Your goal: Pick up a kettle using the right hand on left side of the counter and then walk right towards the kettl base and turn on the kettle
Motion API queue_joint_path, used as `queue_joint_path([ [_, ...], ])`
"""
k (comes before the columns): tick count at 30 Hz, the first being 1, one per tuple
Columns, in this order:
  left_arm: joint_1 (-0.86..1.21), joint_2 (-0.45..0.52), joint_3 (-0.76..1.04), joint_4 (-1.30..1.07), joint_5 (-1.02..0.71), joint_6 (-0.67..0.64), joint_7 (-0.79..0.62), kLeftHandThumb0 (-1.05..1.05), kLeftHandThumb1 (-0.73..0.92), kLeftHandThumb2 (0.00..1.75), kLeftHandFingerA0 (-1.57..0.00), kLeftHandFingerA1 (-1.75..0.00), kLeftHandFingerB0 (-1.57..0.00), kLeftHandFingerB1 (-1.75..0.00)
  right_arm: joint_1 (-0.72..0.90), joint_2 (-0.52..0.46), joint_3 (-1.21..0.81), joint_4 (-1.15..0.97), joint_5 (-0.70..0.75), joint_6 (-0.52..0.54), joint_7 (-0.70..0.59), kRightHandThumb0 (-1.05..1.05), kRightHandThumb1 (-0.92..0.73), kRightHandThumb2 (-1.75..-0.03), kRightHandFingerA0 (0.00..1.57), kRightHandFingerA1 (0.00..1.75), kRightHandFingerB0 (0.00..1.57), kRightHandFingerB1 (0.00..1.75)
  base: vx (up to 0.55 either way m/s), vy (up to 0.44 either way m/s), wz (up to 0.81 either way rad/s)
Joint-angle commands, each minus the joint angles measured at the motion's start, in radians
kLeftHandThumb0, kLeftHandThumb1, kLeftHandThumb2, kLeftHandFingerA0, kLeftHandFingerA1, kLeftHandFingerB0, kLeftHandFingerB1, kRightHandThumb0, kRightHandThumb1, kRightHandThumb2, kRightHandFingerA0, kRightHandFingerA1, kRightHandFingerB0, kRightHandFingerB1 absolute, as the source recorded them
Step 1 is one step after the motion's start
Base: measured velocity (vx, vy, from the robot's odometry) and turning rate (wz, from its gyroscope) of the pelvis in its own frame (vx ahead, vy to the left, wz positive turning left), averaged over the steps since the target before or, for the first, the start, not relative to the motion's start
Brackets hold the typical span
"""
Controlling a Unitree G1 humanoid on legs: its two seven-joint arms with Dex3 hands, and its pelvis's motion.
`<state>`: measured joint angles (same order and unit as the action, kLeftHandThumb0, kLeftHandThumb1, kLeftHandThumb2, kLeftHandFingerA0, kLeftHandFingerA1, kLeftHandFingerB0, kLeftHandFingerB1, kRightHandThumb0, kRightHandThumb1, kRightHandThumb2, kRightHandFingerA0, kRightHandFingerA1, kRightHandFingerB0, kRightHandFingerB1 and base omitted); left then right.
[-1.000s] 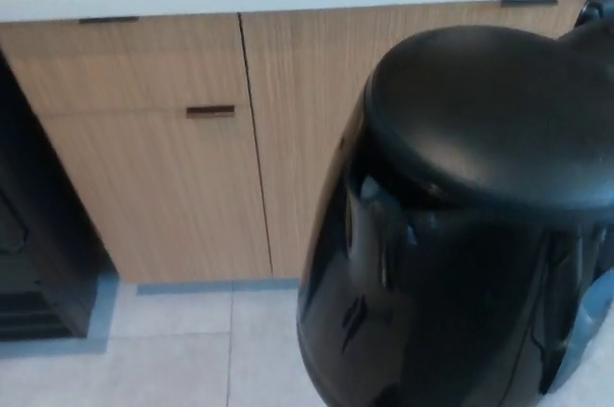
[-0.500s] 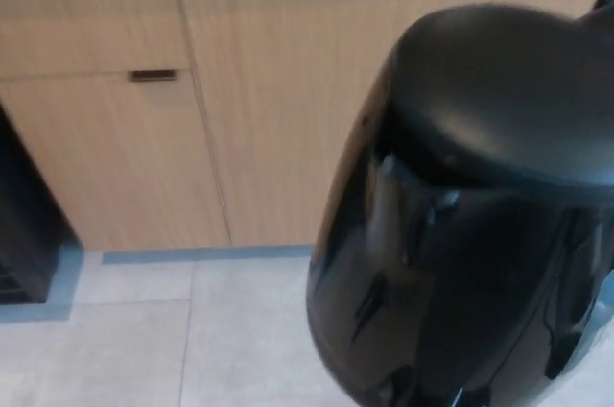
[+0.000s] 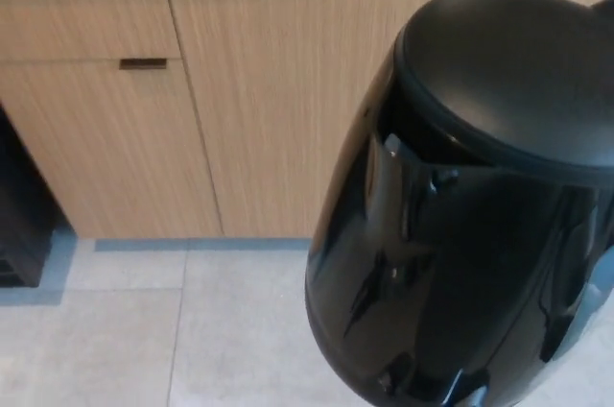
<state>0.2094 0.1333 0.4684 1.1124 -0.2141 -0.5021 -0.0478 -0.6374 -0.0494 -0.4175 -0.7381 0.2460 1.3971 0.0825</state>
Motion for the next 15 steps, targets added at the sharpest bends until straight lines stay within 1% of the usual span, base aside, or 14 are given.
queue_joint_path([
  [1,0.000,0.009,0.006,-0.002,-0.012,-0.060,-0.001,0.13,0.62,0.93,-0.97,-0.86,-0.93,-0.84,-0.023,-0.019,-0.014,0.023,0.002,-0.088,-0.013,-0.17,-0.42,-1.41,1.04,1.75,0.77,1.63,0.01,-0.104,0.02],
  [4,0.007,0.005,0.008,-0.015,-0.016,-0.063,-0.006,0.12,0.63,0.92,-0.98,-0.86,-0.93,-0.84,-0.023,-0.024,-0.013,0.029,0.002,-0.090,-0.012,-0.17,-0.41,-1.41,1.03,1.75,0.76,1.64,0.02,-0.125,0.04],
  [5,0.009,0.006,0.006,-0.017,-0.012,-0.068,-0.003,0.12,0.61,0.96,-0.97,-0.85,-0.94,-0.84,-0.022,-0.025,-0.008,0.035,0.000,-0.099,-0.015,-0.17,-0.41,-1.42,1.03,1.75,0.76,1.64,0.03,-0.145,0.05],
  [9,0.005,0.007,0.007,-0.011,-0.012,-0.062,0.000,0.13,0.62,0.92,-0.97,-0.85,-0.94,-0.84,-0.023,-0.032,-0.003,0.049,0.003,-0.118,-0.010,-0.16,-0.41,-1.44,1.03,1.75,0.76,1.65,0.03,-0.166,0.06],
  [10,0.004,0.004,0.012,-0.013,-0.021,-0.062,-0.005,0.15,0.60,0.95,-0.99,-0.88,-0.95,-0.85,-0.024,-0.031,-0.003,0.053,0.003,-0.122,-0.012,-0.16,-0.41,-1.43,1.03,1.75,0.76,1.64,0.05,-0.188,-0.54],
  [11,0.007,0.004,0.009,-0.015,-0.014,-0.064,0.000,0.19,0.54,1.02,-0.96,-0.92,-0.92,-0.88,-0.022,-0.030,-0.003,0.055,0.004,-0.129,-0.014,-0.16,-0.41,-1.43,1.03,1.75,0.76,1.64,0.03,-0.152,0.17],
  [12,0.008,0.006,0.007,-0.011,-0.009,-0.065,0.001,0.17,0.61,0.93,-0.96,-0.86,-0.92,-0.82,-0.020,-0.031,-0.002,0.055,0.002,-0.131,-0.017,-0.16,-0.41,-1.43,1.03,1.75,0.77,1.63,0.03,-0.132,-0.16],
  [14,0.007,0.007,0.007,-0.007,-0.010,-0.068,-0.004,0.15,0.61,0.96,-0.96,-0.87,-0.93,-0.83,-0.016,-0.033,-0.001,0.060,0.004,-0.142,-0.018,-0.17,-0.41,-1.42,1.03,1.75,0.76,1.64,0.11,-0.190,-0.10],
  [15,0.007,0.007,0.007,-0.007,-0.010,-0.068,-0.001,0.15,0.62,0.92,-0.96,-0.86,-0.92,-0.82,-0.013,-0.034,-0.003,0.065,0.008,-0.149,-0.013,-0.18,-0.42,-1.41,1.03,1.75,0.77,1.63,0.13,-0.189,-0.05],
])
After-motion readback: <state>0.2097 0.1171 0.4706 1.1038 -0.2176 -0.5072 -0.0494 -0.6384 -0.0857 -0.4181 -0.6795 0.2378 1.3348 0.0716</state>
